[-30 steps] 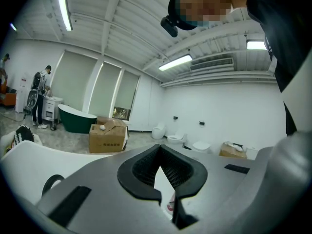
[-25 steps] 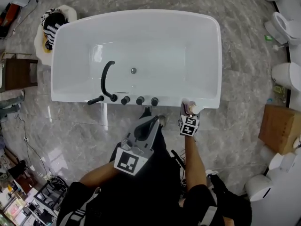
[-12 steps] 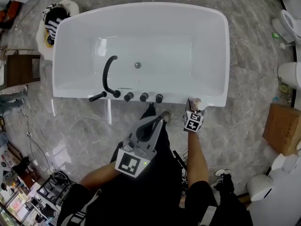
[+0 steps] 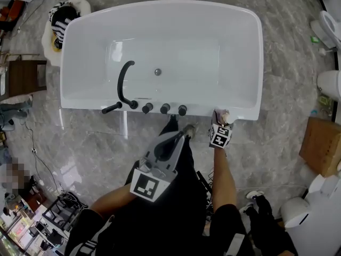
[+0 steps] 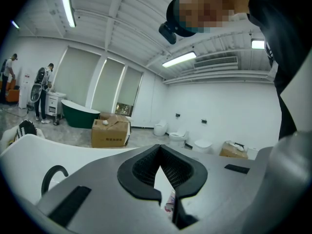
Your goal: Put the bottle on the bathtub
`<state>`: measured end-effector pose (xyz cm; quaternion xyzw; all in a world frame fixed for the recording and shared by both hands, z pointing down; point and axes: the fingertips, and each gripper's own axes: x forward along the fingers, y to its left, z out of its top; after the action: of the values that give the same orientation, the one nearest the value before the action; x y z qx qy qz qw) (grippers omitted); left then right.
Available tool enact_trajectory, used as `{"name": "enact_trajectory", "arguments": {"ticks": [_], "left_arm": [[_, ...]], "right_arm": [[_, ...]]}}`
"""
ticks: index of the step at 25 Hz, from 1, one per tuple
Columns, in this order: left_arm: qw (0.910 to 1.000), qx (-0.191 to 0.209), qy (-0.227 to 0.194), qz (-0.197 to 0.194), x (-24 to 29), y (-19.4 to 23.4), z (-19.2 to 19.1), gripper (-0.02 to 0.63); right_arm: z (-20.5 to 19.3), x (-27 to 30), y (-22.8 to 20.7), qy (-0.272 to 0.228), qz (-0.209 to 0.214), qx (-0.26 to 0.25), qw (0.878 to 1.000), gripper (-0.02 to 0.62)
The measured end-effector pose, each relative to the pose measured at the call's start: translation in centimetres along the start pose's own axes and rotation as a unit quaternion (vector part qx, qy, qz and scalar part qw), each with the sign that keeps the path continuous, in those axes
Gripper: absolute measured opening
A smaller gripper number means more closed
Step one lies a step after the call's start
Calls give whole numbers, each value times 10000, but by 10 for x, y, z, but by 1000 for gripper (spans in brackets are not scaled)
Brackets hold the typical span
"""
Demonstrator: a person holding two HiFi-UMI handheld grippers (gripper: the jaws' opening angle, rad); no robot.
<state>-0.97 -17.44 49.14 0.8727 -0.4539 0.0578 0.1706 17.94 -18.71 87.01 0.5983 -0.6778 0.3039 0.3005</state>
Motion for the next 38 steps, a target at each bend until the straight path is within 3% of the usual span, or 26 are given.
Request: {"name": "enact_trajectory", "arguments": {"ticks": [20,38], "left_arm": [[10000,-56,31,-15,-9,-2,-7,15],[9999,29,-110,-80,-23,-19,-7,15]], "right_arm": [[-14,4,3,-61,-96,-35,9999,229],[-47,-11,9,312,115,-91,9994,230]]}}
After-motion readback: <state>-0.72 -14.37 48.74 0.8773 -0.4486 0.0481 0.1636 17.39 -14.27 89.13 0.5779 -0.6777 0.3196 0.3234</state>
